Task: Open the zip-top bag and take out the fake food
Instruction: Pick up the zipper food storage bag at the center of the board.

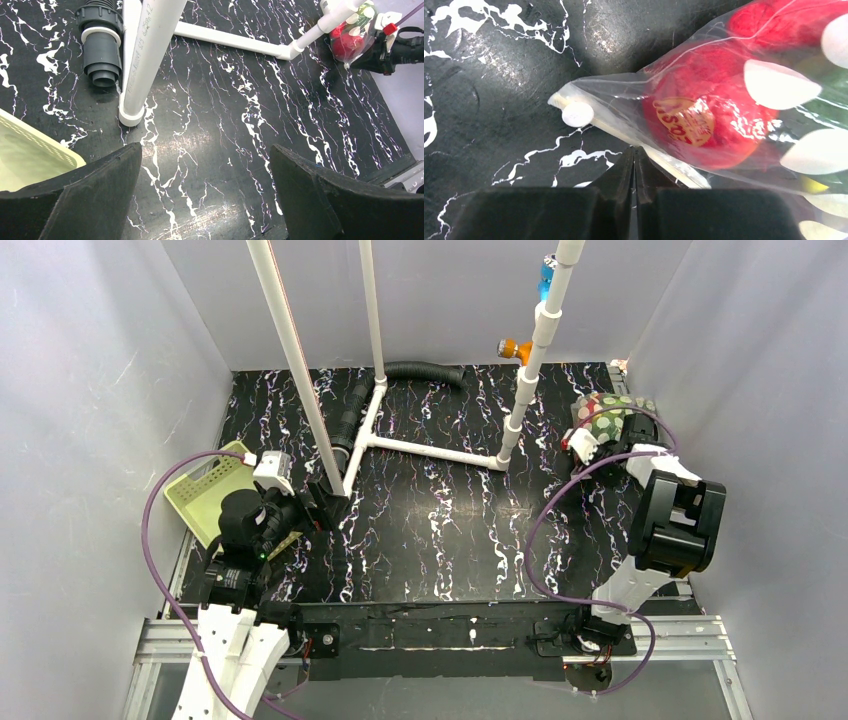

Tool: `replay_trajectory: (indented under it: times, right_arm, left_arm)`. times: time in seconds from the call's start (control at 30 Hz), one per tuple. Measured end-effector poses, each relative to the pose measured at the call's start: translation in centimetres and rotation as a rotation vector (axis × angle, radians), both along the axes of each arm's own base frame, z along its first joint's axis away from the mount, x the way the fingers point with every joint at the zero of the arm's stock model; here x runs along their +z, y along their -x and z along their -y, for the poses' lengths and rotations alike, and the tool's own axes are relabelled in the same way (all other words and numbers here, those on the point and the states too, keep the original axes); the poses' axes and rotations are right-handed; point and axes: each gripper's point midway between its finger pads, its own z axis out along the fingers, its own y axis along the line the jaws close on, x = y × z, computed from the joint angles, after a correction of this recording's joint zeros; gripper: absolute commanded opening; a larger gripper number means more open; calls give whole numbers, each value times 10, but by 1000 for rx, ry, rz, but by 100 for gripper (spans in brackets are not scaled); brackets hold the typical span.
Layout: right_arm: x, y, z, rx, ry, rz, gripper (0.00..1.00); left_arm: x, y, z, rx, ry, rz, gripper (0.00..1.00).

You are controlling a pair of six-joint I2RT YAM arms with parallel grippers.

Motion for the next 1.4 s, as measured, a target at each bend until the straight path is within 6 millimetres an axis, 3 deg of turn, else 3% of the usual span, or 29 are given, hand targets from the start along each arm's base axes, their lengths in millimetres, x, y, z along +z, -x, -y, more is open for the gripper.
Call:
replay_trajectory:
  times: [0.2,0.33,0.37,0.43,0.47,0.57,0.63,0.8,1.03,1.17,1.4]
  right_arm:
    - [-10,4,-4,-8,21,25,1]
    - [13,3,-9,-12,8,86,1]
    - [21,2,-10,-9,5,110,6]
    - [43,0,-13,-1,1,173,35]
    - [54,1,-16,2,-4,201,44]
    - [71,4,-22,30,-12,257,61]
    - [70,7,-27,47,-18,264,69]
    - [64,6,-43,-69,-107,199,72]
    - [91,-28,-47,-415,-192,270,78]
    - [84,-36,-33,-679,-188,305,82]
    - [37,-36,-6,-993,-152,227,88]
  left_arm:
    - [-1,0,0,-3,0,-6,99]
    - [-1,0,1,-7,2,-6,100]
    - [-1,0,1,-9,2,-6,100]
    - [-1,1,2,-14,4,-6,100]
    - [-1,1,3,-17,5,-6,100]
    - [0,1,4,-23,7,-5,99]
    - [0,2,4,-26,8,-5,100]
    - [0,2,5,-29,10,-3,100]
    - [3,3,5,-32,12,8,100]
    - [3,3,6,-37,14,10,100]
    - [4,3,6,-39,15,14,99]
